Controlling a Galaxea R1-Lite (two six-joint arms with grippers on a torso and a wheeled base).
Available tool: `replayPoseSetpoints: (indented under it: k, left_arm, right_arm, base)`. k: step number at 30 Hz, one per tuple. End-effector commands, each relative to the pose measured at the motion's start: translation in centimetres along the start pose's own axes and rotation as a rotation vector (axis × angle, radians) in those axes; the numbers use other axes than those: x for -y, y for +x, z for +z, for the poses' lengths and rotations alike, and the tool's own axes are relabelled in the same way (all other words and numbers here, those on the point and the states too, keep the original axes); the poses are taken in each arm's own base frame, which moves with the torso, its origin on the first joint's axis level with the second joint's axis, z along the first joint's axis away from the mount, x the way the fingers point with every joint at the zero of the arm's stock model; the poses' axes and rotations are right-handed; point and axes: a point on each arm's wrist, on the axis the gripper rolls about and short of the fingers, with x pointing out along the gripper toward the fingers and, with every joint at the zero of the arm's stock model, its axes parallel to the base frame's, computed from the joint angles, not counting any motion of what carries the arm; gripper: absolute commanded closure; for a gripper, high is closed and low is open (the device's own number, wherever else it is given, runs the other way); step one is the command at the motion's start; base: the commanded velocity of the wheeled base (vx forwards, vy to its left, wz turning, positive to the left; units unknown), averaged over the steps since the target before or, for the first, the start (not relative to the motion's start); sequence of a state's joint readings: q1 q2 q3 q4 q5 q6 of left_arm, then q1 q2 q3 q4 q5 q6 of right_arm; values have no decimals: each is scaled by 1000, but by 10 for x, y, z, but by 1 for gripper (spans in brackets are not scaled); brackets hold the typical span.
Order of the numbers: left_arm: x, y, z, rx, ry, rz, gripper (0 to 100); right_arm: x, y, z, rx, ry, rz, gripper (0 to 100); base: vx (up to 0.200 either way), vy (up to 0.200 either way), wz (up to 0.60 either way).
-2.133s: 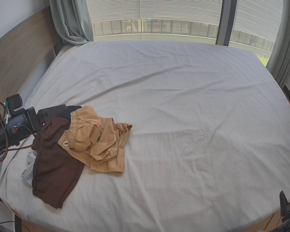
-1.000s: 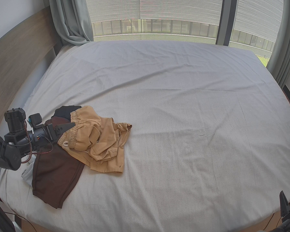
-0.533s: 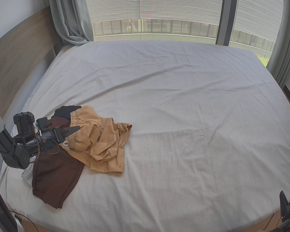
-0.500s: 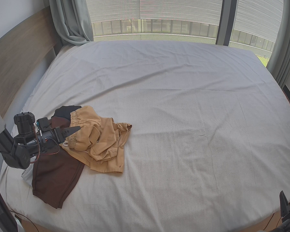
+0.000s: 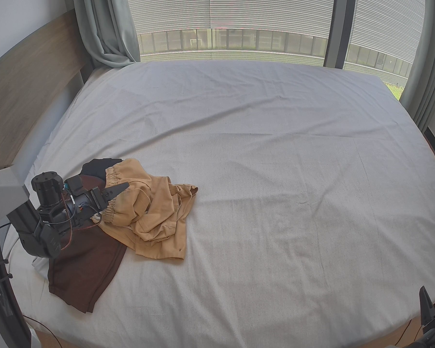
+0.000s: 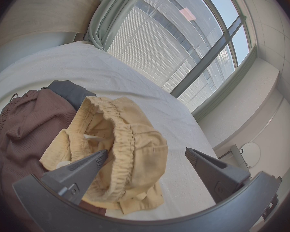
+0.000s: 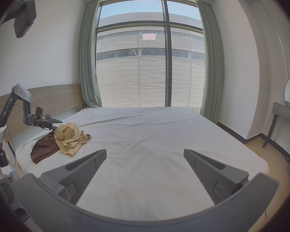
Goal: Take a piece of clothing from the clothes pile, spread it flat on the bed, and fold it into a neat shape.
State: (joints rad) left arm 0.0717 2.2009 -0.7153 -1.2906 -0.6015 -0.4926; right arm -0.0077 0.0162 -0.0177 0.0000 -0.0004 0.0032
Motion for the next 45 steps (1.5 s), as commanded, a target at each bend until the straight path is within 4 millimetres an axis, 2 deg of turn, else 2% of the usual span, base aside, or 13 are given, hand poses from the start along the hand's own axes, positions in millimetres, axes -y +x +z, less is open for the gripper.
replayPoseSetpoints:
  k: [1, 16, 17, 27, 34, 45]
  left_arm:
    - [-4, 6, -9, -23, -17, 1, 0]
    - [-6, 13, -10, 0, 1, -18, 0]
    - [-6, 13, -10, 1, -1, -15, 100]
    - [-16, 19, -11, 9, -12, -11, 100]
    - [-10, 19, -10, 32, -31, -39, 100]
    - [43, 5, 12, 84, -89, -169, 100]
  right_arm:
    - [0, 0, -5, 0, 0, 0, 0]
    - [0, 0, -5, 0, 0, 0, 0]
    - [0, 0, -5, 0, 0, 0, 0]
    - [0, 0, -5, 0, 0, 0, 0]
    - [0, 0, -5, 0, 0, 0, 0]
    - [0, 0, -5, 0, 0, 0, 0]
  base:
    - [0, 0, 0]
    - [0, 0, 0]
    - [0, 0, 0]
    - [0, 0, 0]
    - [0, 0, 0]
    - [0, 0, 0]
